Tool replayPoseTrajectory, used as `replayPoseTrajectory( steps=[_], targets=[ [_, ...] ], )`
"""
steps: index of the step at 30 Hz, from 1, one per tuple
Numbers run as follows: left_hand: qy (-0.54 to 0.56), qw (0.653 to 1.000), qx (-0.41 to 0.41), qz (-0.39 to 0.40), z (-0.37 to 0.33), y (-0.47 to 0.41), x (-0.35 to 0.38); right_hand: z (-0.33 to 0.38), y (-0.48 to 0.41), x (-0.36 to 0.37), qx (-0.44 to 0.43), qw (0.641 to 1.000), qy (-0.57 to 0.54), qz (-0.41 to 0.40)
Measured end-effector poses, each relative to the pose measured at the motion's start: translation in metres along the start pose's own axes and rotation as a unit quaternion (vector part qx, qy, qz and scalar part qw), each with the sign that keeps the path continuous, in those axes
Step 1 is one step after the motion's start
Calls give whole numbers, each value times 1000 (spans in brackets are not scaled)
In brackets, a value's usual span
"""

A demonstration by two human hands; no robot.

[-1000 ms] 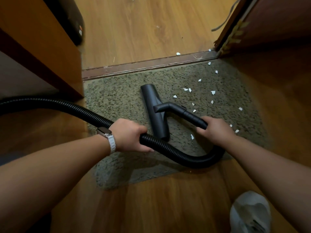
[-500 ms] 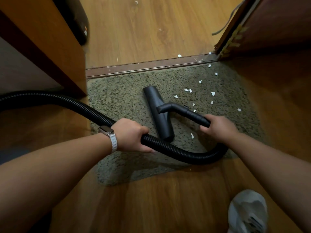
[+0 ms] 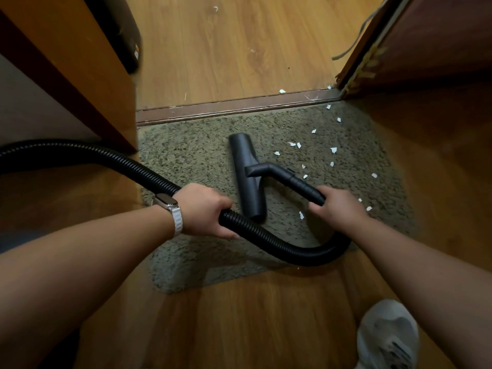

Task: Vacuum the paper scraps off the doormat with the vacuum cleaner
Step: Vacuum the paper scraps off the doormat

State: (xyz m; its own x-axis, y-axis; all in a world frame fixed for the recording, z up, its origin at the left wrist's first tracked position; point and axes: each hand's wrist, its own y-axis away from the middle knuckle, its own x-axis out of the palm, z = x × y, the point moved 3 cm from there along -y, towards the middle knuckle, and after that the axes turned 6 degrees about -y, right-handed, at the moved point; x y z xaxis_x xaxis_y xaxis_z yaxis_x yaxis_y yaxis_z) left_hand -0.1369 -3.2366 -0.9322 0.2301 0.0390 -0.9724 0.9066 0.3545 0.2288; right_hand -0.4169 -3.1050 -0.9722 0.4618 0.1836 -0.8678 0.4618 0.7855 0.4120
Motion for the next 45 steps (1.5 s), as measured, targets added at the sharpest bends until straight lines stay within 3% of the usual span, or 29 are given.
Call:
replayPoseTrajectory(
  steps=[6,15,31,45],
  targets=[
    [-15,1000,12,11,5,6,3,22,-3,10,-43,998,40,19],
    [14,1000,-12,-21,4,-1,2,-3,-13,-9,35,998,-49,-20],
    [20,997,-62,40,12,-17,-7,-14,-51,-21,76,993,-86,-30],
    [9,997,-64,53,36,7,5,66,-76,-9,-60,997,8,38]
  ],
)
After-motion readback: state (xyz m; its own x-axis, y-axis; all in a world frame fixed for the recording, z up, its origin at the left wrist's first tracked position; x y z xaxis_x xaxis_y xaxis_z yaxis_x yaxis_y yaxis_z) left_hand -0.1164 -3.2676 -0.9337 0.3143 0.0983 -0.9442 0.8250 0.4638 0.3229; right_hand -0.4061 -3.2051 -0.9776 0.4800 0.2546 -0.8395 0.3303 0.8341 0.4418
